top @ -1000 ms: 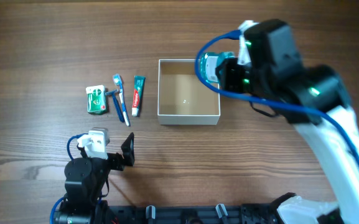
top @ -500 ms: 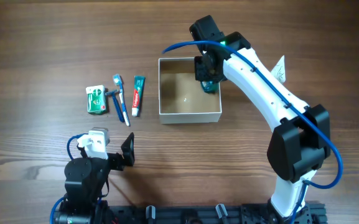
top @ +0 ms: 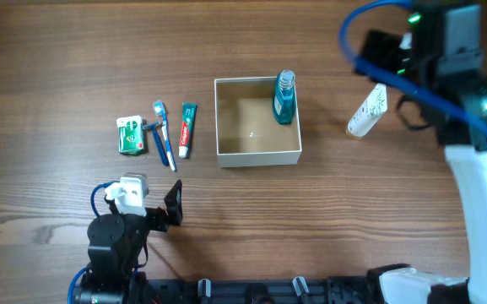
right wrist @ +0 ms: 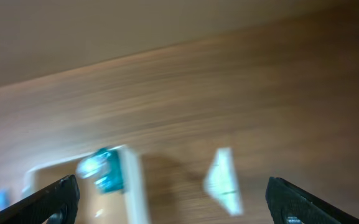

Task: Pack container
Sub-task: 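Grasp the white lotion tube with the right gripper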

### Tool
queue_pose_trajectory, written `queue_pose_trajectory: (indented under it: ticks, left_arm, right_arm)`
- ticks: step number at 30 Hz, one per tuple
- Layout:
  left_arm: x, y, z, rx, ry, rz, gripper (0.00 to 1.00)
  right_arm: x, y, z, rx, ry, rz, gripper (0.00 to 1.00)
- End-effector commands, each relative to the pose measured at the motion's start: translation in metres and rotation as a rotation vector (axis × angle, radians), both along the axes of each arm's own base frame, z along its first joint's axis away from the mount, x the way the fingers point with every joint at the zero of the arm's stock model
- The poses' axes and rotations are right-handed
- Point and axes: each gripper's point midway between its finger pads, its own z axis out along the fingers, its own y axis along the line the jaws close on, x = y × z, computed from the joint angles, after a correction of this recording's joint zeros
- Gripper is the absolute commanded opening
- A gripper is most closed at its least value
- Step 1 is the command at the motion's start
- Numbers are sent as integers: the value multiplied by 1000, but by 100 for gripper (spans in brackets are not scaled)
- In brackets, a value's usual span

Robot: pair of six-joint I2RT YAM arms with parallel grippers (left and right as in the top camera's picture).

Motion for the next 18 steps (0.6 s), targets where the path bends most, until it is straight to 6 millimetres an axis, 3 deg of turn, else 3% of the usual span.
queue_pose_trajectory:
  ticks: [1, 5, 7, 8, 9, 10, 14, 16, 18]
  left_arm:
    - [-1, -3, -2, 5, -3, -28, 100]
    - [-1, -4, -2, 5, -3, -29, 100]
    - [-1, -3, -2, 5, -3, -28, 100]
    - [-1, -3, -2, 5, -3, -28, 100]
    - [-1, -3, -2, 5, -3, -28, 100]
    - [-1, -3, -2, 5, -3, -28, 100]
    - [-1, -3, -2, 5, -3, -28, 100]
    - [-1, -3, -2, 5, -3, -28, 100]
    - [-1, -3, -2, 5, -3, -28, 100]
  right_arm:
    - [13, -28, -72, 67, 226, -53, 91]
    - [11, -26, -155, 89, 533, -57, 77]
    - [13, -26, -179, 85, 604, -60, 70]
    - [14, -26, -188, 84, 630, -61, 52]
    - [15, -26, -193, 86, 644, -62, 26]
    - [16, -25, -193, 87, 639, -60, 7]
    - [9, -24, -158, 91, 552, -54, 4]
    - [-6, -11, -120, 90, 461, -18, 4]
    - [-30, 21, -70, 79, 321, 87, 4]
